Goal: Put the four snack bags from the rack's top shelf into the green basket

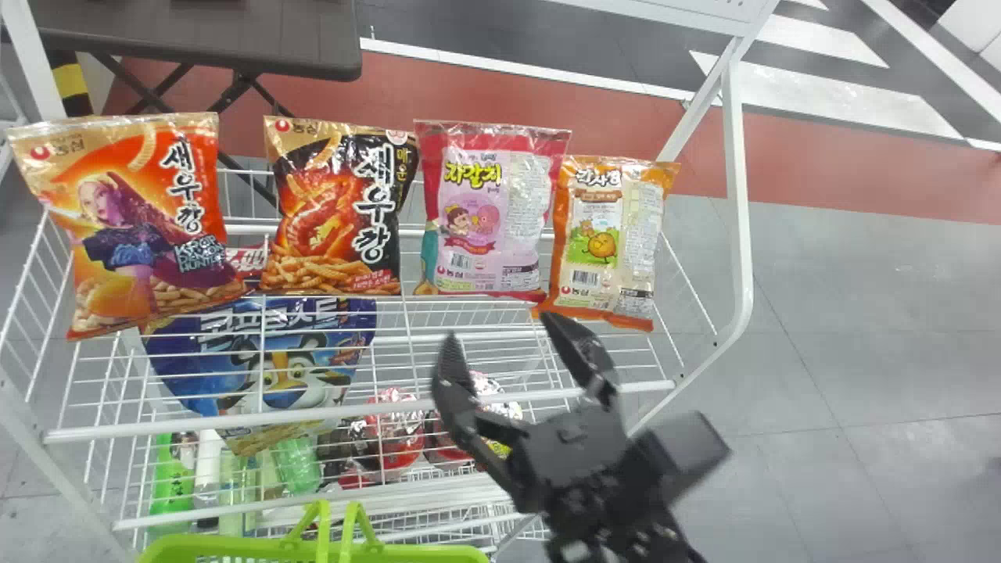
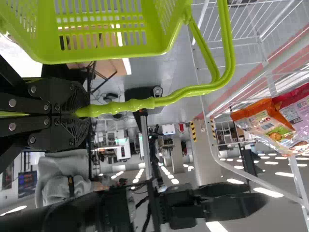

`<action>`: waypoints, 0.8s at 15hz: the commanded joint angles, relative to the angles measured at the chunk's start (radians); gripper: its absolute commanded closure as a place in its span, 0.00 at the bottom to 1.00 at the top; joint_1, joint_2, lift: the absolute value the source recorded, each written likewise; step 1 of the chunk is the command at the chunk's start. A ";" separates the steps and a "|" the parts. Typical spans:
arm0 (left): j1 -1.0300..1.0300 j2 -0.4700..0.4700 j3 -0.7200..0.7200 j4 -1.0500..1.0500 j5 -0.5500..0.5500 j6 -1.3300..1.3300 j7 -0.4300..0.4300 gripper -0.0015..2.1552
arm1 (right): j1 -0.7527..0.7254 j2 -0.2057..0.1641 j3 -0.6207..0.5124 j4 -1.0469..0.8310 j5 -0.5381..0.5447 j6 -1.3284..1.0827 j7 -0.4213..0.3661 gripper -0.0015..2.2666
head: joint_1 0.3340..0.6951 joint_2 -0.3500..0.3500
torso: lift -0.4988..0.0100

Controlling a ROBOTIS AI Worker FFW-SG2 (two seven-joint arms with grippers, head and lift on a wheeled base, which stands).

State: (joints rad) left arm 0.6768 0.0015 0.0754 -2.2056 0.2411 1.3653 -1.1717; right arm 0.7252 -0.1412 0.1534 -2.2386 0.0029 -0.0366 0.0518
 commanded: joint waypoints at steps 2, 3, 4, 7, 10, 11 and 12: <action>0.009 -0.004 -0.019 0.001 0.003 -0.013 0.009 1.00 | -0.260 0.018 0.186 0.162 0.035 0.131 -0.003 0.06 | 1.00 0.20 | 0.98; 0.009 -0.004 -0.025 0.003 0.006 -0.019 0.015 1.00 | -0.326 0.052 0.233 0.209 0.068 0.174 -0.003 0.06 | 1.00 0.26 | 0.98; 0.009 0.003 -0.028 0.003 0.015 -0.022 0.015 1.00 | -0.378 0.098 0.275 0.261 0.108 0.189 -0.003 0.06 | 1.00 0.33 | 0.98; 0.009 0.021 -0.036 0.003 0.027 -0.028 0.018 1.00 | -0.520 0.142 0.336 0.413 0.140 0.199 0.003 0.06 | 1.00 0.59 | 0.98; 0.009 0.040 -0.048 0.012 0.037 -0.041 0.023 1.00 | -0.687 0.142 0.364 0.570 0.103 0.266 0.003 0.06 | 1.00 0.69 | 0.98; 0.009 0.048 -0.051 0.014 0.041 -0.047 0.023 1.00 | -0.736 0.142 0.374 0.613 0.080 0.266 0.003 0.06 | 1.00 0.72 | 0.98; 0.009 0.055 -0.051 0.017 0.050 -0.062 0.021 1.00 | -0.783 0.142 0.380 0.652 0.052 0.266 0.003 0.06 | 1.00 0.72 | 0.98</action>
State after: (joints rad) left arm 0.6859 0.0465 0.0262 -2.1930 0.2811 1.3196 -1.1489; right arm 0.0139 -0.0015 0.5221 -1.6482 0.0916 0.2257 0.0552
